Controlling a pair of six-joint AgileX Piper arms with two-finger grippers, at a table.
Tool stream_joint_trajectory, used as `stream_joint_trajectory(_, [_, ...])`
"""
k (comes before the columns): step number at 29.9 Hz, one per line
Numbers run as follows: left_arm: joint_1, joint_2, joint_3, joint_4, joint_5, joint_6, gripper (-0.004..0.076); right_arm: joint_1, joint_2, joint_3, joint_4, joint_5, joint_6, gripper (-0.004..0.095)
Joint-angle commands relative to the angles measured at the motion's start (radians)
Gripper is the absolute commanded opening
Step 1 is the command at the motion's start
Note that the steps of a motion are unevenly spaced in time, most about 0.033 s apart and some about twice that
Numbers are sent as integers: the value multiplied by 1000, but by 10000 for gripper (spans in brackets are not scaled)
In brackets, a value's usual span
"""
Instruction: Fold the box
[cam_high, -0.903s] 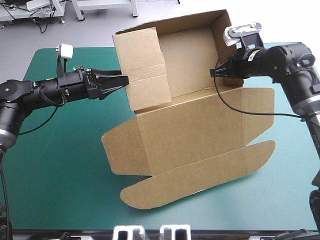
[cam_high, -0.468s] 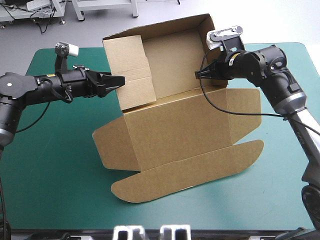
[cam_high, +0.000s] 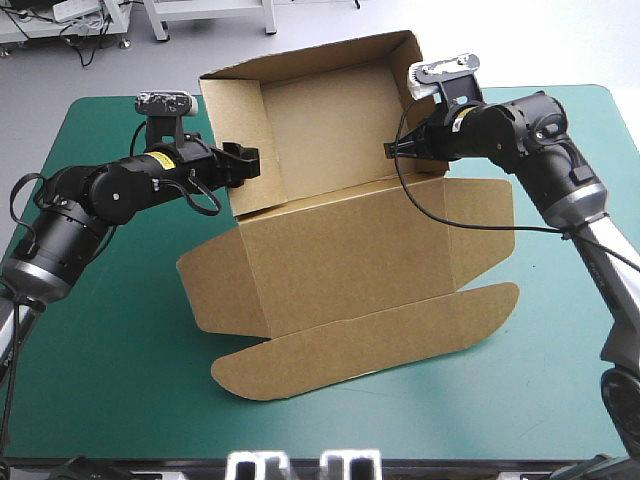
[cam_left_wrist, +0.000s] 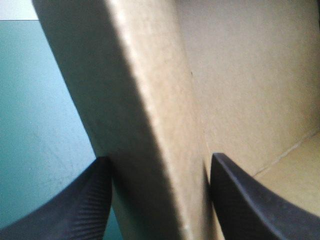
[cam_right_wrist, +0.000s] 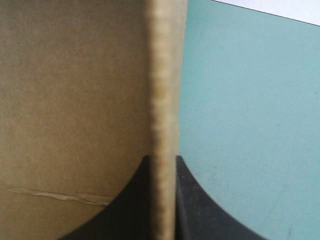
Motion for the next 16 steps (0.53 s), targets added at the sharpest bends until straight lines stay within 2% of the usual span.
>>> stream_joint_trajectory(1, [-31,-29,-33,22,-117,-72,305,12,-42,-33,117,-65,-22,-20])
stream_joint_trajectory(6, [-62,-29,-33,26,-115,-47,8,12,-38,-33,114,-26,-27,-19])
stream_joint_trajectory(12, [-93,1,-34,33,-85,-30,-9,12,-10,-33,117,32,-27,-19])
stream_joint_trajectory(16, [-93,59,-34,36,3,-26,-9,12,25,-33,111,76,-17,-18])
